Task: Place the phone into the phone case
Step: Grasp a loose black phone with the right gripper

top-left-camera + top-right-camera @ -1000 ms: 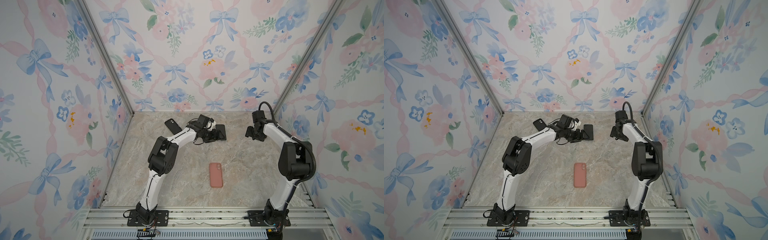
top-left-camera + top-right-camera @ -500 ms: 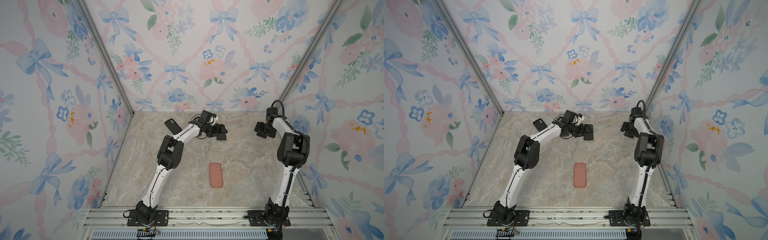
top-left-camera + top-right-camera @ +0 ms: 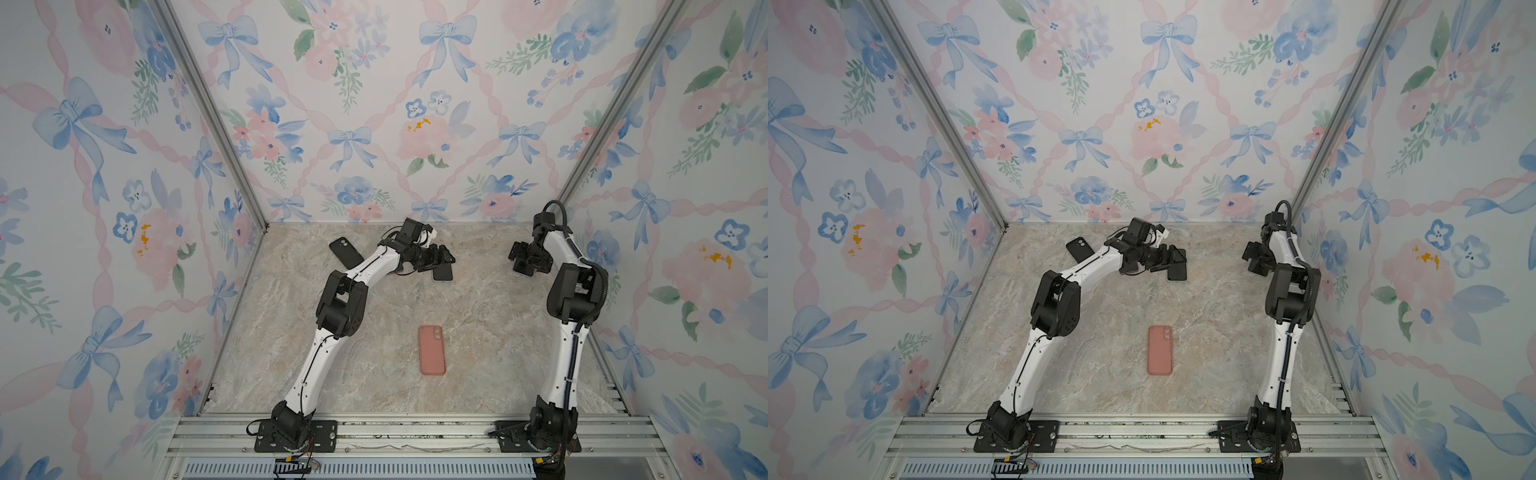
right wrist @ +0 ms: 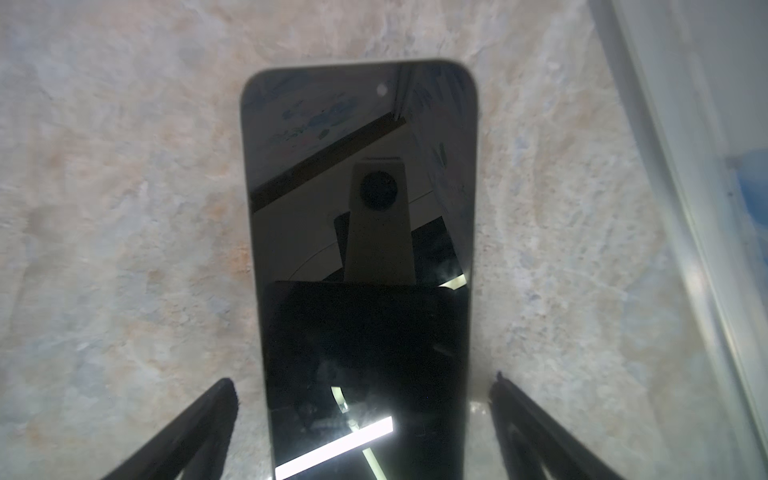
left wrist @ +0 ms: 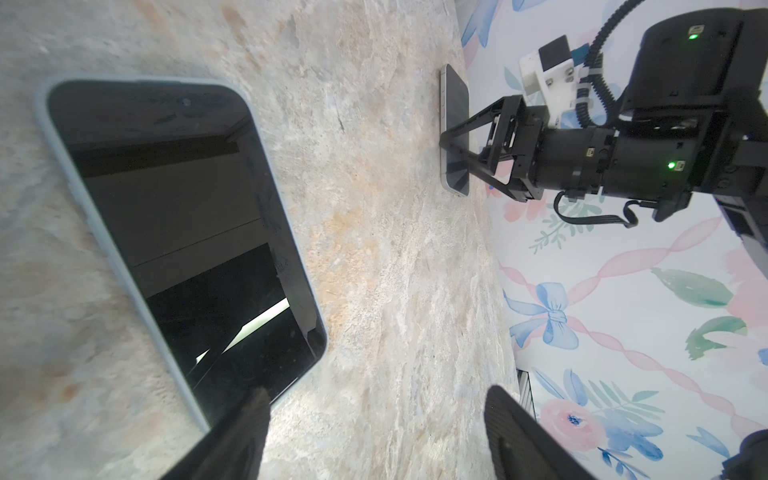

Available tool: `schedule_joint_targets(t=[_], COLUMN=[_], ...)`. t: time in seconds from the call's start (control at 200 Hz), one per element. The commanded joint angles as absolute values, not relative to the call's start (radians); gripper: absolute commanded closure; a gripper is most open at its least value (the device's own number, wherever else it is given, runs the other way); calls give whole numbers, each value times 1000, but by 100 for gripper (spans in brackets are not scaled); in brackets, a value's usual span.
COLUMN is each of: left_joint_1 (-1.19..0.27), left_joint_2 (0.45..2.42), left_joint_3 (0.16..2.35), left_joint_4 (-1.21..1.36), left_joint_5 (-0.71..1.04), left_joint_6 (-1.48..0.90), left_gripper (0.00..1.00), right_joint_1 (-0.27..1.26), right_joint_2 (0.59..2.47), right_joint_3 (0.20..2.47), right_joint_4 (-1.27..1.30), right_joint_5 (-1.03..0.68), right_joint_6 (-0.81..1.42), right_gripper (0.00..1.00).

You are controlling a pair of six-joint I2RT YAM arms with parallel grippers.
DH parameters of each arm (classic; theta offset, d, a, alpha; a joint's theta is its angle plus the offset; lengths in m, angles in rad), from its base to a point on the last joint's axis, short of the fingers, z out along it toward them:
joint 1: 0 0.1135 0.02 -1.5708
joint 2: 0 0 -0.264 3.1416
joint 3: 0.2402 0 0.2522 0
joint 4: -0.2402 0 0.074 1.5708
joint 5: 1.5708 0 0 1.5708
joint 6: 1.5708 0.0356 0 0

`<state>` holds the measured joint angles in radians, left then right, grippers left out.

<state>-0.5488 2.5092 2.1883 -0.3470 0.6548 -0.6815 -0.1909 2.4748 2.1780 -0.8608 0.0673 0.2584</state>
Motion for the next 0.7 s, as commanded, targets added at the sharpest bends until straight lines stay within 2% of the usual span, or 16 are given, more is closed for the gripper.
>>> schedule_joint_targets(t=[0.0,0.25,0.37,0.695], left_joint_1=[-537,-528,-526,-518], left_joint_2=[2535,2519,2511,2483], left_joint_3=[2201,2180,2171,2132], left_joint_4=[-359,-359,-360,-359], left_joint_5=[682,687,688,711], left_joint_6=[-686,-681,-678,-679], left_gripper=[18,18,18,18], right_joint_1=[-199,-200,-200,-187], right_joint_2=[2503,2530,2550,2529], right_joint_3=[2212,2235,2258,2255], right_joint_4=[-934,-955,-977,-992], right_joint_5=[63,20,1,-10], right_joint_6=[256,265,268,244], right_gripper=[6,14,22,32])
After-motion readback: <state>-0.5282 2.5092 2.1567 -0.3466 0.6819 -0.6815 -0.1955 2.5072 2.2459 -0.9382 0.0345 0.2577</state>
